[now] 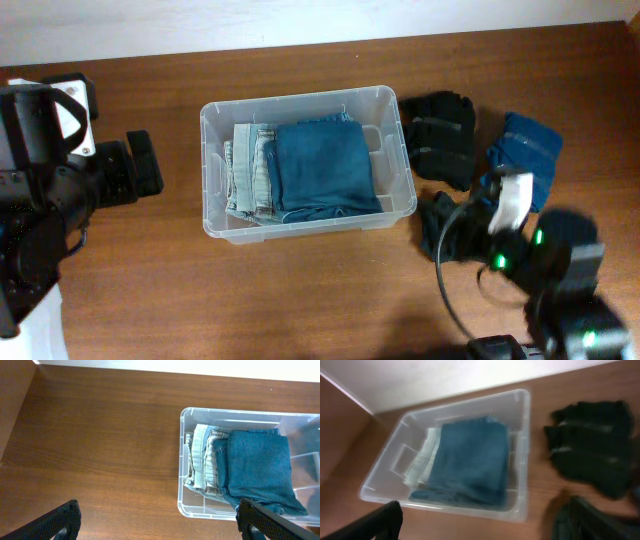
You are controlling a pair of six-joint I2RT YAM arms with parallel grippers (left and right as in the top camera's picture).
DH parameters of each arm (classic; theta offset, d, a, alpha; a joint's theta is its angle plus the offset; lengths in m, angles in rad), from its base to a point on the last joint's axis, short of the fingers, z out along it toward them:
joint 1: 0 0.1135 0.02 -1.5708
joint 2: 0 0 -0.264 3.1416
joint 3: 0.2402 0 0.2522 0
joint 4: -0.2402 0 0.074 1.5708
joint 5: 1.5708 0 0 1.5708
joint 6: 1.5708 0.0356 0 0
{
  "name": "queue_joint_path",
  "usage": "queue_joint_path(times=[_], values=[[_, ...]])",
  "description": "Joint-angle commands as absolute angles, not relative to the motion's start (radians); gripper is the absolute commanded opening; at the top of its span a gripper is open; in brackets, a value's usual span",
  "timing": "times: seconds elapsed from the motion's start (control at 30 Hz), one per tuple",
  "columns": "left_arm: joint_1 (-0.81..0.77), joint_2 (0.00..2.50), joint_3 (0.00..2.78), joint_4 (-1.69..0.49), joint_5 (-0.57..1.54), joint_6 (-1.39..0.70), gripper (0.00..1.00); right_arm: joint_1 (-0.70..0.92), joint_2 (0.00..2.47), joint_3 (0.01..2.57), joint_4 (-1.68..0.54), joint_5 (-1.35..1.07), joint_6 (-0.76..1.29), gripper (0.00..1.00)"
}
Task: Pack container
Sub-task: 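Reach the right gripper to the teal folded garments and grasp them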
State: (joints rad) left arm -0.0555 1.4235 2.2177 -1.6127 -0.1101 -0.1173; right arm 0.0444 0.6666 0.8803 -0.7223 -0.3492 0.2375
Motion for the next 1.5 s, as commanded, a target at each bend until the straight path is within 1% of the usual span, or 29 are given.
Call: queue_joint_path(times=[0.0,0.07,0.13,0.2,0.3,0.47,0.53,0.7,0.87,1.17,1.2,1.27,1.37,1.43,1.47], values=[[-0.049,1.413,2.219,-1.612,-0.121,-0.122,0.99,0.039,0.923,1.182,-0.879,-0.289,0.108,0.98],[-0.049,1.413,2.219,-1.612,-0.121,-0.122,0.99,0.038,1.037,1.277,-0.990,-0.236,0.091,0.98],[-0.049,1.413,2.219,-1.611,-0.121,-0.122,0.99,0.025,1.137,1.335,-1.032,-0.162,0.199,0.98],[-0.049,1.413,2.219,-1.612,-0.121,-0.122,0.99,-0.023,1.213,1.380,-1.040,-0.145,0.270,0.98],[-0.049,1.413,2.219,-1.611,-0.121,-0.122,0.99,-0.164,1.317,1.431,-1.031,-0.171,0.328,0.98],[-0.049,1.413,2.219,-1.612,-0.121,-0.122,0.99,-0.469,1.480,1.447,-1.014,-0.374,0.287,0.98],[-0.049,1.413,2.219,-1.612,-0.121,-0.122,1.00,-0.574,1.555,1.447,-1.014,-0.401,0.262,0.98],[-0.049,1.413,2.219,-1.612,-0.121,-0.122,0.99,-0.745,1.740,1.447,-0.997,-0.425,0.243,0.98],[-0.049,1.413,2.219,-1.612,-0.121,-0.122,0.99,-0.786,1.898,1.447,-0.916,-0.577,0.150,0.98],[-0.049,1.413,2.219,-1.612,-0.121,-0.122,0.99,-0.735,2.061,1.447,-0.794,-0.644,0.107,0.99],[-0.049,1.413,2.219,-1.612,-0.121,-0.122,0.99,-0.723,2.068,1.447,-0.786,-0.644,0.107,0.97],[-0.049,1.413,2.219,-1.611,-0.121,-0.122,0.99,-0.699,2.073,1.447,-0.770,-0.644,0.107,0.86],[-0.049,1.413,2.219,-1.612,-0.121,-0.122,0.99,-0.664,2.073,1.447,-0.755,-0.643,0.109,0.55],[-0.049,1.413,2.219,-1.612,-0.121,-0.122,0.99,-0.647,2.071,1.448,-0.772,-0.643,0.112,0.32],[-0.049,1.413,2.219,-1.612,-0.121,-0.122,0.99,-0.641,2.068,1.448,-0.785,-0.643,0.112,0.24]])
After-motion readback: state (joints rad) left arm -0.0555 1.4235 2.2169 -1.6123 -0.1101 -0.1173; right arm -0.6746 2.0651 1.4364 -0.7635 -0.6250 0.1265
